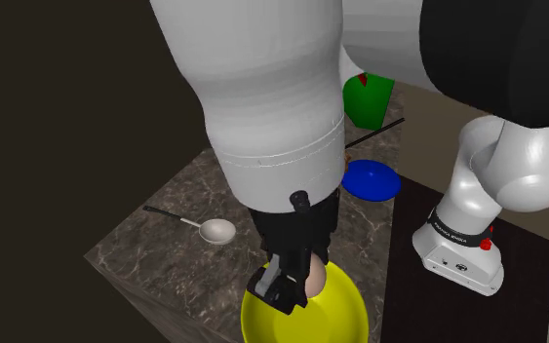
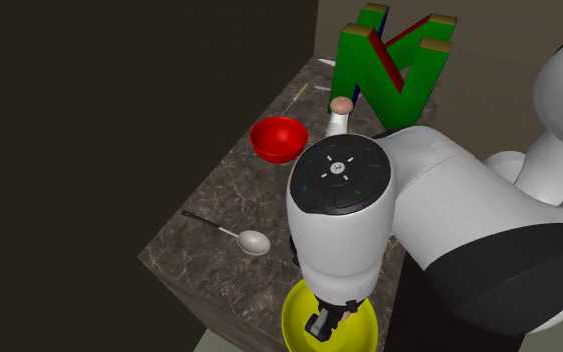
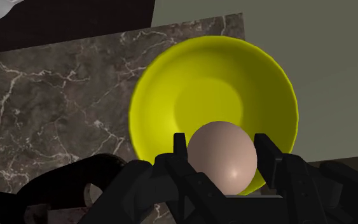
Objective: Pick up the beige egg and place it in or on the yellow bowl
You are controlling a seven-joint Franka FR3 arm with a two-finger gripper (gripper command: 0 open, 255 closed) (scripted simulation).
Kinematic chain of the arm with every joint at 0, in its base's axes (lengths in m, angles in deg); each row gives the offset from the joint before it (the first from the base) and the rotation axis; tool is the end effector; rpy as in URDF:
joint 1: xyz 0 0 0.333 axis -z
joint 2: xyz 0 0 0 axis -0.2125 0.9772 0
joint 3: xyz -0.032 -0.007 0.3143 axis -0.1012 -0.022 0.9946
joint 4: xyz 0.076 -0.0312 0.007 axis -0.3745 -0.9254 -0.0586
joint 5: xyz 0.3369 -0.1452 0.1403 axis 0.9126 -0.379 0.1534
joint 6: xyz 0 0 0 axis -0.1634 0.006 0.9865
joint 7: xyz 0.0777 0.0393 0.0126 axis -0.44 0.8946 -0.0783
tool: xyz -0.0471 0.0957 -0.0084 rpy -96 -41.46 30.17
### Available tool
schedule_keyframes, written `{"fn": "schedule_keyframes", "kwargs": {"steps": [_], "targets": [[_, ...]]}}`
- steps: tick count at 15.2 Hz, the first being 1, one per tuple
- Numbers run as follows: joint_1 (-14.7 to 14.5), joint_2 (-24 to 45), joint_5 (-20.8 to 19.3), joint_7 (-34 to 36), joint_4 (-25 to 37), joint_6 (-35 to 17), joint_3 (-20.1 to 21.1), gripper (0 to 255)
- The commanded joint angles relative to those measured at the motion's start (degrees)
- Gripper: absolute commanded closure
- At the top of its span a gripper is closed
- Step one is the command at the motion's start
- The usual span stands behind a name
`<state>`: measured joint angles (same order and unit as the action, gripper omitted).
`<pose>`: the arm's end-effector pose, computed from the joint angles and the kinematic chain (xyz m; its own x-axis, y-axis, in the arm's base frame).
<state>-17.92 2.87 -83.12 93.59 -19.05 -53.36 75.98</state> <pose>0.1501 0.5130 0.5289 0.9753 0.1705 -0.1404 0.1835 -0.9793 0.0857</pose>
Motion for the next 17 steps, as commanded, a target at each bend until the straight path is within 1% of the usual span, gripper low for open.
{"fn": "schedule_keyframes", "kwargs": {"steps": [1, 11, 17], "targets": [[-0.11, 0.12, 0.0, 0.15, -1.34, -1.45, 0.15, 255], [-0.38, 1.49, -0.66, 0.22, -8.16, -9.35, 0.56, 255], [-0.38, 1.49, -0.66, 0.22, -8.16, -9.35, 0.56, 255]]}}
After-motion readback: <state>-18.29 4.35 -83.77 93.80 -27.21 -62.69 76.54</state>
